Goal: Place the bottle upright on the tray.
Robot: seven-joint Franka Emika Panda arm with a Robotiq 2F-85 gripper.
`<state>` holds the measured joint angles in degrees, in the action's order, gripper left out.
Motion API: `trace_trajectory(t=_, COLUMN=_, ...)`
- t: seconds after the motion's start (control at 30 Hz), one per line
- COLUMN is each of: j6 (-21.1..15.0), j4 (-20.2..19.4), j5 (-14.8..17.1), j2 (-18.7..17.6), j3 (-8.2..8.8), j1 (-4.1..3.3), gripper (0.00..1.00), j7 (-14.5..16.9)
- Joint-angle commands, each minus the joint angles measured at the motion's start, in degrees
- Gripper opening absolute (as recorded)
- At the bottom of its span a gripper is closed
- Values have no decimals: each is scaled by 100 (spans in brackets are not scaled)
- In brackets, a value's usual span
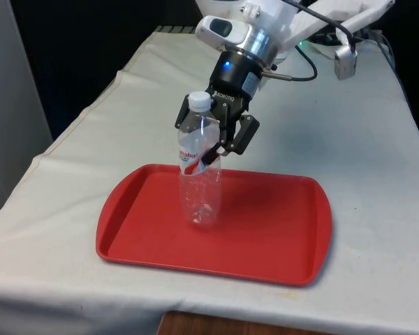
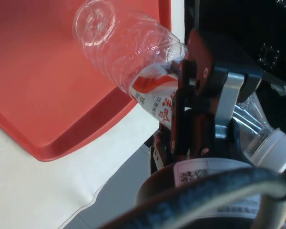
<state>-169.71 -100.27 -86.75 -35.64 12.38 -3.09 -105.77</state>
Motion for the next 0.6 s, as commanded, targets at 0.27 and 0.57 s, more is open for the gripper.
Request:
trace_trajectory(t=0.27, j6=-109, j4=69, j5=166, j2=-138, j3=-34, j1=40, gripper=14, j7=17)
trace_trajectory(t=0.57, j6=-126, j4=86, j5=258, j2=-166, j3=-34, j1=52, gripper=14, j7=17)
